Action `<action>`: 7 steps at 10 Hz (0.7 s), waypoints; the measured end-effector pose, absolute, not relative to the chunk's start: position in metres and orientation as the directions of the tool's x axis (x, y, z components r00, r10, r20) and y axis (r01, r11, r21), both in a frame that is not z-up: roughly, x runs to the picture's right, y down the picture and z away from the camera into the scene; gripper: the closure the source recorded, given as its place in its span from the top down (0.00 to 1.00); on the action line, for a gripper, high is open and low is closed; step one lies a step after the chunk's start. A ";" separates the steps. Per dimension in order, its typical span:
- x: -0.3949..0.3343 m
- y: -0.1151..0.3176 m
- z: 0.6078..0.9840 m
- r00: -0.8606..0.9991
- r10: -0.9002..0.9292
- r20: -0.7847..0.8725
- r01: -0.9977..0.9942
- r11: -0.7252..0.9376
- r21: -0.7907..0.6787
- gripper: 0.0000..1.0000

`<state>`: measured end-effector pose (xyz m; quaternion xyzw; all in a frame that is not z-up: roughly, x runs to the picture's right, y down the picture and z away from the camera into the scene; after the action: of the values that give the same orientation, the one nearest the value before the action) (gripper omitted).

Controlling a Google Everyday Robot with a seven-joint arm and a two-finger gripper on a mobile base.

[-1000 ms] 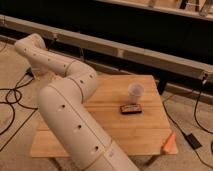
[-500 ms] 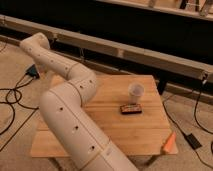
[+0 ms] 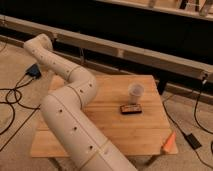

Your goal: Knock the bottle over

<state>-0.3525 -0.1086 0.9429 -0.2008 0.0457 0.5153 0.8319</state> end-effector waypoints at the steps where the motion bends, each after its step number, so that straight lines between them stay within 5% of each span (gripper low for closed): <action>1: -0.353 -0.113 0.946 0.461 0.846 -0.268 -0.878 0.391 -0.276 0.65; 7: -0.325 -0.147 0.962 0.385 0.898 -0.211 -0.922 0.363 -0.137 0.65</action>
<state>-0.3250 -0.1469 0.9625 -0.1167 0.0497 0.5521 0.8241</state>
